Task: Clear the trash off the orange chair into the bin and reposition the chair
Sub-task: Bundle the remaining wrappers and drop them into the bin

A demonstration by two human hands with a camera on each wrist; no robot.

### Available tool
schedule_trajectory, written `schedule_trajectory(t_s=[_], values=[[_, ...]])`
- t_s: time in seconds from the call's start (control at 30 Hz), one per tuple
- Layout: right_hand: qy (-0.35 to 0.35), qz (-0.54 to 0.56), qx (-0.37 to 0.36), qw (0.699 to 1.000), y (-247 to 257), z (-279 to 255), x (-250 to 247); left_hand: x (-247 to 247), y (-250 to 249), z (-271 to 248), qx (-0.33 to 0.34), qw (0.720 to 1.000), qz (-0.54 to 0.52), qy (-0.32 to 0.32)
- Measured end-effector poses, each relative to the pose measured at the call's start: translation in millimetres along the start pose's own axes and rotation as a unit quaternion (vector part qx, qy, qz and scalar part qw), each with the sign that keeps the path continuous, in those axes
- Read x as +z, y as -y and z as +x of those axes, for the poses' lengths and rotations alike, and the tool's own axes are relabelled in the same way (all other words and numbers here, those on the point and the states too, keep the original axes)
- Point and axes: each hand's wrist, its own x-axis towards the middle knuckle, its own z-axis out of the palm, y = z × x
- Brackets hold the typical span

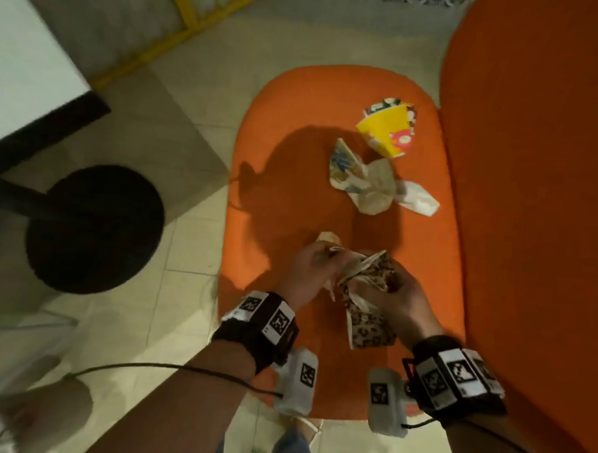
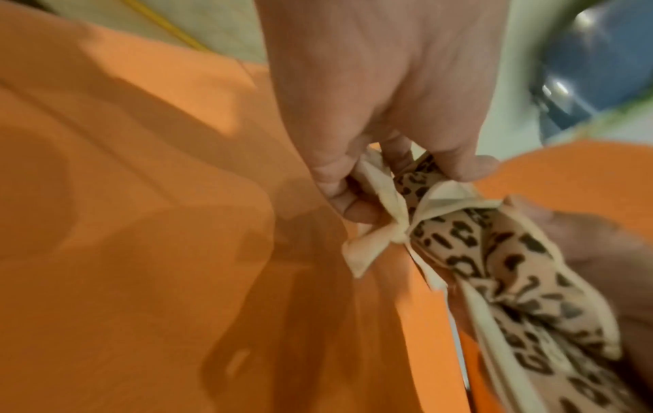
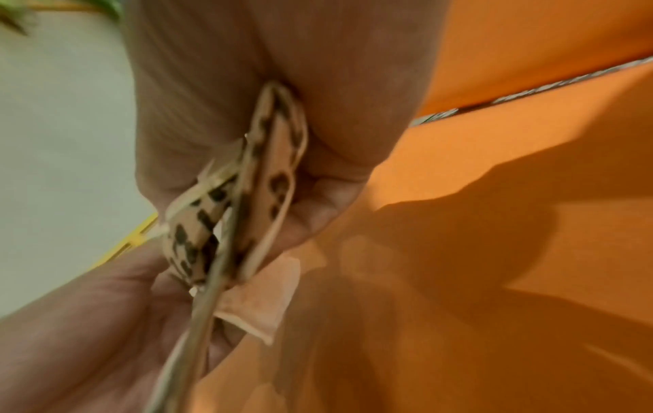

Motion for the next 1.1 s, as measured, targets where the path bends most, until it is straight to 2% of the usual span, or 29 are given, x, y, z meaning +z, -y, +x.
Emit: schedule_trajectory(t_s=[0.13, 0.23, 0.37, 0.5, 0.6, 0.67, 0.8, 0.93, 1.0, 1.03, 1.1], values=[[0.142, -0.063, 0.001, 0.988, 14, 3, 71, -70, 35, -47, 0.002, 0.994, -0.047, -0.102], [0.235, -0.136, 0.009, 0.962, 17, -3, 148, -135, 68, -96, -0.001, 0.972, -0.125, -0.201], [0.323, -0.196, 0.008, 0.926, 7, -26, 265, -224, 128, -177, -0.016, 0.919, -0.198, -0.341], [0.398, -0.268, 0.0, 0.877, -21, -63, 389, -304, 219, -253, -0.082, 0.864, -0.204, -0.453], [0.42, -0.295, -0.017, 0.858, -56, -90, 483, -364, 283, -305, -0.095, 0.805, -0.231, -0.538], [0.417, -0.316, -0.019, 0.852, -84, -109, 545, -402, 319, -341, -0.099, 0.78, -0.22, -0.577], [0.407, -0.349, -0.013, 0.844, -134, -143, 655, -469, 388, -385, -0.172, 0.781, -0.12, -0.588], [0.375, -0.425, -0.046, 0.823, -175, -157, 738, -521, 449, -393, -0.233, 0.842, 0.049, -0.484], [0.363, -0.458, -0.072, 0.808, -195, -157, 768, -539, 471, -392, -0.23, 0.856, 0.099, -0.453], [0.365, -0.479, -0.088, 0.793, -204, -157, 781, -545, 480, -390, -0.226, 0.858, 0.126, -0.443], [0.372, -0.565, -0.124, 0.726, -222, -156, 798, -551, 500, -382, -0.224, 0.864, 0.172, -0.417]])
